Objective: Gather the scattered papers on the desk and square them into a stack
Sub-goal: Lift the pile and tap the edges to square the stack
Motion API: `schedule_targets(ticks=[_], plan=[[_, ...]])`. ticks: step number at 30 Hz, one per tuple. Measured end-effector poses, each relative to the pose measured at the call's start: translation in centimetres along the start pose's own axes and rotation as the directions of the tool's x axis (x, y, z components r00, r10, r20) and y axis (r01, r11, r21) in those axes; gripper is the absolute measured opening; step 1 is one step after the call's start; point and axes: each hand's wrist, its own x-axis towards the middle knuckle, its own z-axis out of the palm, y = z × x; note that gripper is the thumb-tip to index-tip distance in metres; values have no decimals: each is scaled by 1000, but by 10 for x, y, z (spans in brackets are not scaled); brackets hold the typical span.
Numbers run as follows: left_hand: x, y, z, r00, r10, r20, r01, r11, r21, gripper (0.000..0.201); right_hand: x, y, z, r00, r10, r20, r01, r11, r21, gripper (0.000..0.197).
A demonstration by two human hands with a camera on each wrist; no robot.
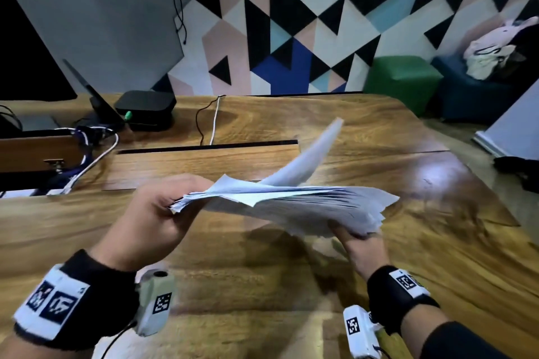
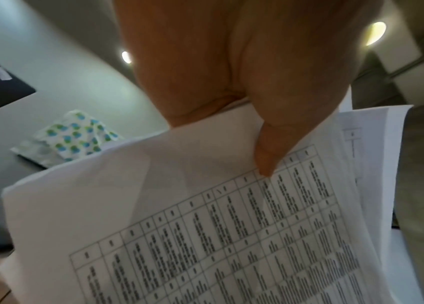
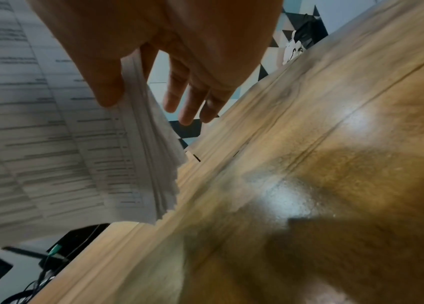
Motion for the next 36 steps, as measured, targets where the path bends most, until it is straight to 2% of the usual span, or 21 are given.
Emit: schedule_targets(ticks=[2,6,10,11,14,17,18,20,24,25,27,29,31,32,34,36], plan=[[5,6,-11,1000,13,3,-13,998,59,25,-4,-4,5,1000,-8,14,8,1000,21,31],[12,14,-24,999,34,-20,-32,993,115,18,-9,-13,9,999,-33,28,33,999,-1,34],[11,5,-34,995,-14,-100,21,997,68,20,-6,-22,8,976,-203,78,205,979,-20,73],[10,2,-37,992,-31,-124,38,998,56,21,-5,-21,8,962,-256,99,263,962,-70,75],[11,-5,-45,981,-79,-175,79,997,-7,14,-5,-25,7,903,-417,107,431,873,-228,47],[12,-18,-50,965,-161,-209,148,986,-75,11,-10,-29,9,814,-564,139,578,762,-291,31],[12,-23,-49,950,-216,-226,193,974,-119,12,-13,-35,11,821,-559,116,568,775,-277,26],[10,-33,-42,901,-332,-277,264,930,-258,7,-15,-42,14,881,-471,39,470,866,-173,18],[5,-47,-1,793,-504,-342,329,827,-456,29,-5,-45,23,929,-359,-87,355,933,-63,17],[2,-51,9,777,-523,-350,325,810,-488,30,-2,-50,25,936,-340,-93,342,940,7,21],[-4,-59,25,736,-565,-373,314,773,-551,30,0,-57,26,936,-336,-106,347,931,116,46],[-15,-68,39,689,-615,-384,326,736,-594,27,-2,-54,21,938,-328,-117,341,932,121,63],[-32,-80,56,628,-693,-353,403,678,-614,25,-4,-41,15,968,-225,-112,234,970,68,74],[-42,-86,66,595,-740,-313,458,632,-625,25,-5,-35,13,983,-156,-97,158,987,8,70],[-62,-101,82,518,-825,-226,552,524,-649,23,-3,-21,14,998,-33,-52,28,996,-90,36],[-76,-114,93,439,-883,-167,596,425,-681,19,-1,-13,17,998,62,-10,-63,990,-130,33]])
